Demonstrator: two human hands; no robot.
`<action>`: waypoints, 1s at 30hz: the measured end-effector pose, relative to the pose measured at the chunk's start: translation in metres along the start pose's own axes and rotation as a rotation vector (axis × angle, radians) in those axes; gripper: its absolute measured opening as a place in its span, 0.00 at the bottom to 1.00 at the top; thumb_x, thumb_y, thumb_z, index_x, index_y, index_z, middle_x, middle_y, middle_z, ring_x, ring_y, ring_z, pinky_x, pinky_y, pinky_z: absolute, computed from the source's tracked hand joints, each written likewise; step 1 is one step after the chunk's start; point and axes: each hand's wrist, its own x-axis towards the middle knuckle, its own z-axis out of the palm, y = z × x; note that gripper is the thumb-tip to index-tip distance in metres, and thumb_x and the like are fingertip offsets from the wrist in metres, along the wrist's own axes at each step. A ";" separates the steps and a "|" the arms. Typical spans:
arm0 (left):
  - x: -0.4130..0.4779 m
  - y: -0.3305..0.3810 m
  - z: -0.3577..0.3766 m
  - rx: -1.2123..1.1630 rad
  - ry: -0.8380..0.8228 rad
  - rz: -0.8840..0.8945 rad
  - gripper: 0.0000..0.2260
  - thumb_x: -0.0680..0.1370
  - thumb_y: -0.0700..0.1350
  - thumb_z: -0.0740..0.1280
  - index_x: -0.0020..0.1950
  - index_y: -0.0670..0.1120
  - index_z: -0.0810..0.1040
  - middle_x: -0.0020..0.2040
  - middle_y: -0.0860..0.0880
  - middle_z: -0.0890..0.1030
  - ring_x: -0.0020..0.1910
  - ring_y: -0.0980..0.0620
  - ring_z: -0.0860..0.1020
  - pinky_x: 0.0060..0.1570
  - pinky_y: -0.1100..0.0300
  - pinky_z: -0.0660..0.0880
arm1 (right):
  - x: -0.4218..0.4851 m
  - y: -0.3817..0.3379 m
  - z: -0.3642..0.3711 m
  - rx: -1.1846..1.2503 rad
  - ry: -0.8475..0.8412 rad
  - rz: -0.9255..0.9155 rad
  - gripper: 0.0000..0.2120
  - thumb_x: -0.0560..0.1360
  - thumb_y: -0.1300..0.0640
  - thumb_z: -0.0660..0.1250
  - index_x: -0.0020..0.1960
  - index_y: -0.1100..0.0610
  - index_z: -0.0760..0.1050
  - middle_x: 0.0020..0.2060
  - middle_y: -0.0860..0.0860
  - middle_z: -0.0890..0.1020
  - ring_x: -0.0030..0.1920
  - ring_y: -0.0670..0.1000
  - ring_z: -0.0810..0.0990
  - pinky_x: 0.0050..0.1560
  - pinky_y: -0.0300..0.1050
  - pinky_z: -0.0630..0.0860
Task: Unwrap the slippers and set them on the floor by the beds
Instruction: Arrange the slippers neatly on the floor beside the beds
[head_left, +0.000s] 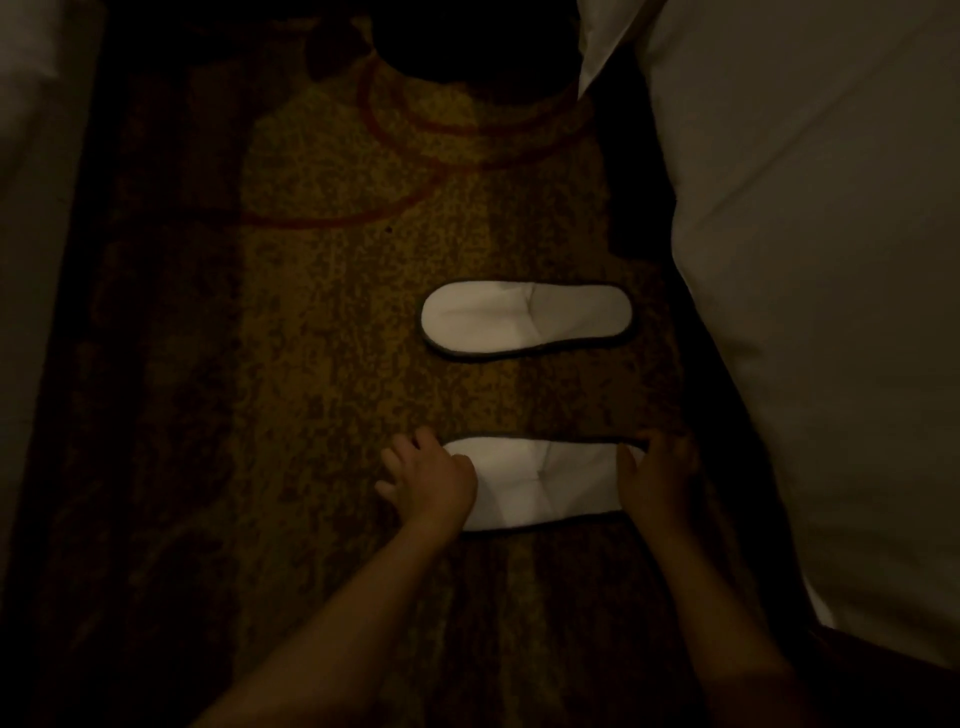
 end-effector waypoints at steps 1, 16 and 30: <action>-0.005 -0.002 -0.011 0.046 -0.013 0.005 0.19 0.77 0.47 0.59 0.66 0.44 0.66 0.68 0.41 0.64 0.68 0.41 0.61 0.65 0.44 0.60 | -0.007 -0.006 -0.005 -0.027 -0.063 0.017 0.22 0.78 0.56 0.62 0.68 0.65 0.65 0.71 0.64 0.62 0.71 0.62 0.59 0.71 0.52 0.57; -0.183 0.122 -0.311 0.385 -0.174 0.431 0.23 0.80 0.54 0.55 0.73 0.48 0.60 0.73 0.44 0.61 0.71 0.42 0.58 0.67 0.43 0.59 | -0.168 -0.160 -0.298 -0.108 -0.431 -0.138 0.31 0.78 0.44 0.56 0.75 0.58 0.52 0.74 0.60 0.57 0.73 0.59 0.58 0.73 0.52 0.58; -0.461 0.310 -0.483 0.553 -0.202 1.105 0.23 0.80 0.55 0.53 0.73 0.48 0.60 0.73 0.46 0.63 0.72 0.44 0.59 0.68 0.46 0.63 | -0.343 -0.129 -0.662 0.002 0.015 0.225 0.30 0.78 0.41 0.52 0.73 0.58 0.58 0.70 0.59 0.66 0.69 0.61 0.64 0.68 0.55 0.65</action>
